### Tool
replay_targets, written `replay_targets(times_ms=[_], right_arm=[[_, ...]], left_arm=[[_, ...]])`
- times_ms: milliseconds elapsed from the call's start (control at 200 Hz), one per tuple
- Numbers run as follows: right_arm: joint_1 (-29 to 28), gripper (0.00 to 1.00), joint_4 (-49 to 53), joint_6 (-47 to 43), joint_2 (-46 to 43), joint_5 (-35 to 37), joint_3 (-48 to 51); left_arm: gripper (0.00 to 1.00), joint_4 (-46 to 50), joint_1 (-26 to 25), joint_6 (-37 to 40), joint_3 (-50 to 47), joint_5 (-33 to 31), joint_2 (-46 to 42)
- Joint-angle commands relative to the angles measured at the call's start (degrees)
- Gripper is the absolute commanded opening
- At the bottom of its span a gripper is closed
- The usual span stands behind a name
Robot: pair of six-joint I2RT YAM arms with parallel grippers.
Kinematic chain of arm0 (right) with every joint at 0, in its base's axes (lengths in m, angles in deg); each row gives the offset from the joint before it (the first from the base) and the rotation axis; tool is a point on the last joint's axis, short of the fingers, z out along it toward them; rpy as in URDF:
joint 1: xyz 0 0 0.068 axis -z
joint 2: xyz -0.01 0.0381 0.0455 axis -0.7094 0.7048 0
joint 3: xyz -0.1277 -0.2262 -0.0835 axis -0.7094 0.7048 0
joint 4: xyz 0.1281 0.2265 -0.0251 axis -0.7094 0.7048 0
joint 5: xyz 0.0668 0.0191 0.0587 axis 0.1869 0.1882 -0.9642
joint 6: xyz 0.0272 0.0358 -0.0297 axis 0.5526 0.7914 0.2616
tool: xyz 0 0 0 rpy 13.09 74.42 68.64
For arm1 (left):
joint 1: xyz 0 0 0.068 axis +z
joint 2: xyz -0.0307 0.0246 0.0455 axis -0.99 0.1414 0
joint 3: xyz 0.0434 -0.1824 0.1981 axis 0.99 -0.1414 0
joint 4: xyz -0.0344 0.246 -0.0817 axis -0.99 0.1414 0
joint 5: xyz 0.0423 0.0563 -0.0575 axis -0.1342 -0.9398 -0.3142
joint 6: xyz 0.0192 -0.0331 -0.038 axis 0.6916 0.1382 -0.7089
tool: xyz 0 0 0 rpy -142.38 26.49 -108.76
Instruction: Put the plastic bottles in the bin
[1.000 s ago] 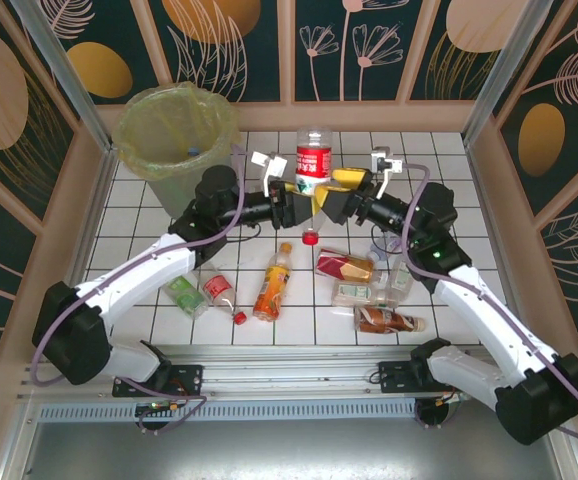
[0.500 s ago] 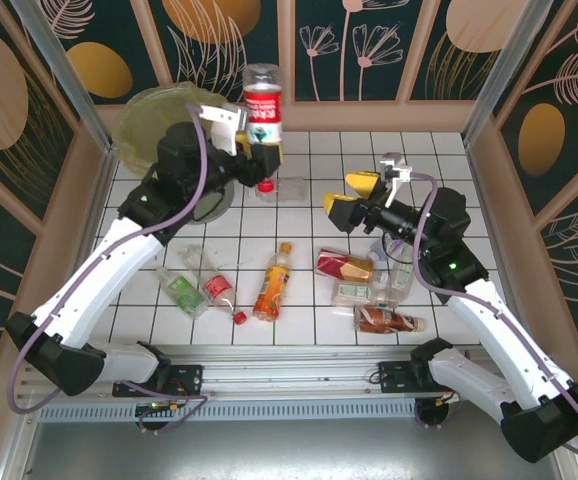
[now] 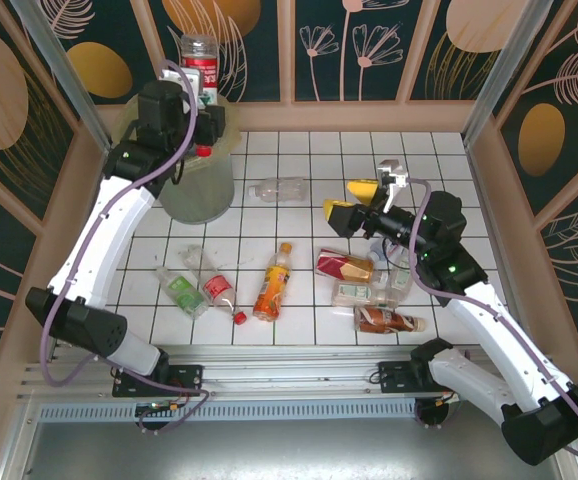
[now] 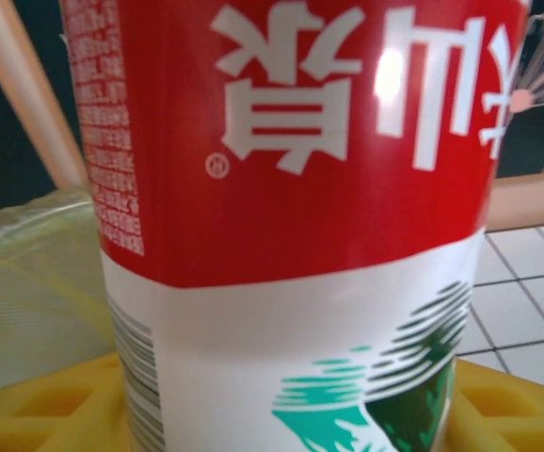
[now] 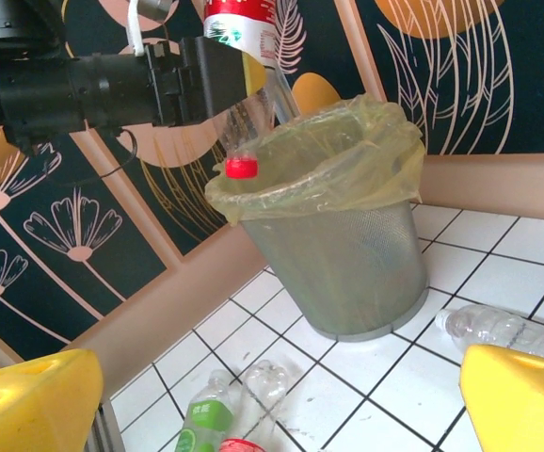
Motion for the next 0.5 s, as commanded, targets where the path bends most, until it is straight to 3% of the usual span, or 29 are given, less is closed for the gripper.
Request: replay_targets(times_ms=[0, 285, 495], right_arm=[[-0.2, 0.98, -0.2, -1.2, -1.2, 0.7, 0.8], [-0.2, 0.98, 0.1, -1.5, -0.4, 1.4, 0.9], [-0.2, 0.97, -0.3, -1.5, 0.5, 1.6, 0.9]], left_arm=[[0.63, 1.1, 2.9, 2.5, 3.3, -1.5, 2.6], [0.62, 0.8, 8.8, 6.0, 6.7, -3.8, 10.0], [0.63, -2.3, 10.6, 6.4, 2.6, -2.9, 12.6]])
